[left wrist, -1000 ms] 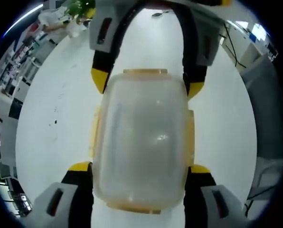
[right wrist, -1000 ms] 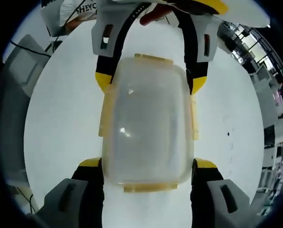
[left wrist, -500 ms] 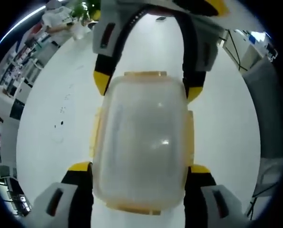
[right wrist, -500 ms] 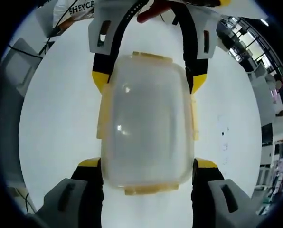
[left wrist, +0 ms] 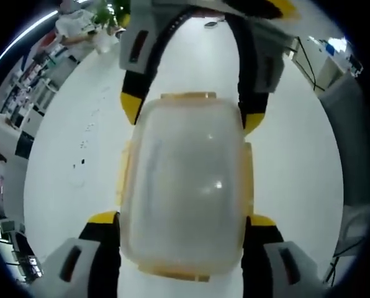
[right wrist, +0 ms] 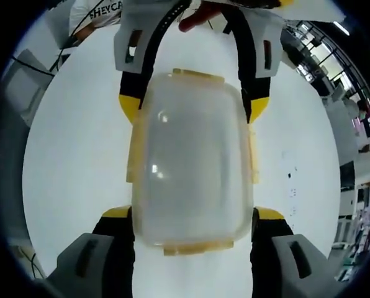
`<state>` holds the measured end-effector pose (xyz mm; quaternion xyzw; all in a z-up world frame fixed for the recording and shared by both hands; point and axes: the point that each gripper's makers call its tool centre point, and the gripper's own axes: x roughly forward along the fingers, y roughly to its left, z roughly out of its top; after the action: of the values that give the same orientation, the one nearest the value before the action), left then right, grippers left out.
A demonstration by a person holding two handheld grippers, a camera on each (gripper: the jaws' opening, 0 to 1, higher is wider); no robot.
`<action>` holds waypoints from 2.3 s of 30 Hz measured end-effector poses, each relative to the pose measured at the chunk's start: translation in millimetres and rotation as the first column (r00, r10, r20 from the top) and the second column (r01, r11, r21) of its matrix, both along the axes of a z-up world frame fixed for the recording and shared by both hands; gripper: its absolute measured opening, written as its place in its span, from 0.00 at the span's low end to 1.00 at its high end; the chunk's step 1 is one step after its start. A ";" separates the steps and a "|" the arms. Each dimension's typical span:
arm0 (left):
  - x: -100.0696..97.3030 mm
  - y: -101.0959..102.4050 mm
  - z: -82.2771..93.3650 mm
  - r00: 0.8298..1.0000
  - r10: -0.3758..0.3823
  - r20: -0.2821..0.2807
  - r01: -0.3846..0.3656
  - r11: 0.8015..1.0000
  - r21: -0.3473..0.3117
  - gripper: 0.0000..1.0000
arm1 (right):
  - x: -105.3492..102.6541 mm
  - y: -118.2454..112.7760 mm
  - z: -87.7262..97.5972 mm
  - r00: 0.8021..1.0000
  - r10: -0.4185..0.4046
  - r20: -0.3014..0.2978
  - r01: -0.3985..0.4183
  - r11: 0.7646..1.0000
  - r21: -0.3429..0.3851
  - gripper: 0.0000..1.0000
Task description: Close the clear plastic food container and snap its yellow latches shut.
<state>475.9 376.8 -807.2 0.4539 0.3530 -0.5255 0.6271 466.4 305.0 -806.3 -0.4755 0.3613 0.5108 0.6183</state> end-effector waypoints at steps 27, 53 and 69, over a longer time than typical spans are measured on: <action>-25.4 25.9 26.8 0.882 0.471 0.003 -0.368 0.693 -0.621 0.80 | -8.7 -4.8 27.6 0.926 -0.377 0.016 0.294 0.748 0.595 0.84; -57.7 35.7 -7.9 0.710 0.624 -0.326 -0.610 0.315 -0.727 0.99 | -59.4 -3.7 17.5 0.761 -0.589 -0.273 0.551 0.364 0.751 1.00; -82.8 74.5 9.2 0.671 0.672 -0.314 -0.625 0.284 -0.728 0.93 | -89.6 -50.3 27.4 0.673 -0.690 -0.266 0.623 0.335 0.707 0.90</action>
<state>393.1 451.2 -798.0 -0.0418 0.2179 -0.3103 0.9244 376.7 254.7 -779.0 -0.0078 0.2501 0.2979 0.9212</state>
